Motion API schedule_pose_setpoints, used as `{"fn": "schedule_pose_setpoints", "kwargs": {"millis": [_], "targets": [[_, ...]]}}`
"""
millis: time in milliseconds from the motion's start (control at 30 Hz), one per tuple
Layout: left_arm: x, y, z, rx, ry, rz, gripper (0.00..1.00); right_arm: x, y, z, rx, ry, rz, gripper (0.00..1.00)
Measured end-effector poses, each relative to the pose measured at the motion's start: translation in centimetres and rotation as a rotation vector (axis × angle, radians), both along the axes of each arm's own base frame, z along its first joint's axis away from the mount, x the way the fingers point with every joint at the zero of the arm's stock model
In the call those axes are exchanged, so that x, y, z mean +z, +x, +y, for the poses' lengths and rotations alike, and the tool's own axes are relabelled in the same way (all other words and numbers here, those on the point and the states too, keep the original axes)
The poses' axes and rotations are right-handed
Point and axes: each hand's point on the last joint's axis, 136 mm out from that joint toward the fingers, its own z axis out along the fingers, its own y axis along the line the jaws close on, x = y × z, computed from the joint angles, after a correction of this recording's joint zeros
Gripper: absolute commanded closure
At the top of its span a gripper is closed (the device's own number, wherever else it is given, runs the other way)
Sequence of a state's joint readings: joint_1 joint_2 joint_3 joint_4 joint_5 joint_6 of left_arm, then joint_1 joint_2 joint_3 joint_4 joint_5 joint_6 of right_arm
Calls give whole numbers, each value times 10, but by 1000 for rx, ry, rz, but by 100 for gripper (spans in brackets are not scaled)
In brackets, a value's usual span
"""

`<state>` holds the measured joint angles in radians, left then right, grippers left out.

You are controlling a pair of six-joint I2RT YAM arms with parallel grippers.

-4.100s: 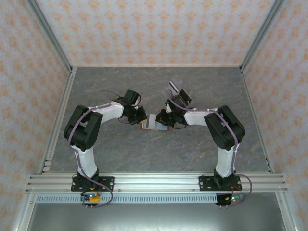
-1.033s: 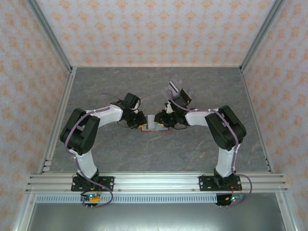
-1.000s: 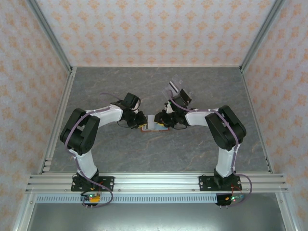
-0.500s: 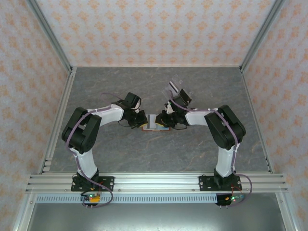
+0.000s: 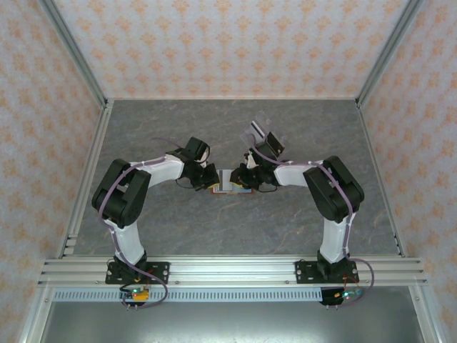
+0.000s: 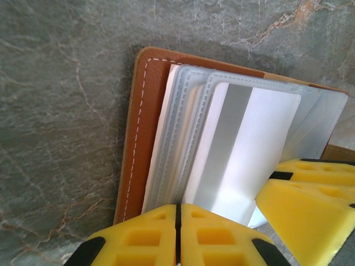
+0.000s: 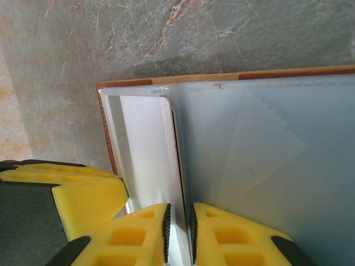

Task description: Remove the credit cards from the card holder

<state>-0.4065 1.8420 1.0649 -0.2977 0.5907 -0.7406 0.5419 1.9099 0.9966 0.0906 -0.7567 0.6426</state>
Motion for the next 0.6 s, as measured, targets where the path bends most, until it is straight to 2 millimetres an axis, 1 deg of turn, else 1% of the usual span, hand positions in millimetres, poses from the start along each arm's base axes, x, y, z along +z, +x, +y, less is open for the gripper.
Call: {"fn": "schedule_pose_setpoints", "kwargs": {"millis": [133,233,300,400,467,600], "targets": [[-1,0,-1,-4,-8,4,92,0,0,2,3,29,19,81],[-1,0,-1,-5,-10,5,92,0,1,2,3,46,29,83],[-1,0,-1,-5,-10,5,92,0,1,2,3,55,34,87],[-1,0,-1,-4,-10,5,92,-1,3,1,-6,61,34,96],[0,0,-2,-4,-10,3,91,-2,4,0,-9,63,30,100],[-1,1,-1,-2,-4,1,86,-3,5,-1,-11,58,16,100]]}}
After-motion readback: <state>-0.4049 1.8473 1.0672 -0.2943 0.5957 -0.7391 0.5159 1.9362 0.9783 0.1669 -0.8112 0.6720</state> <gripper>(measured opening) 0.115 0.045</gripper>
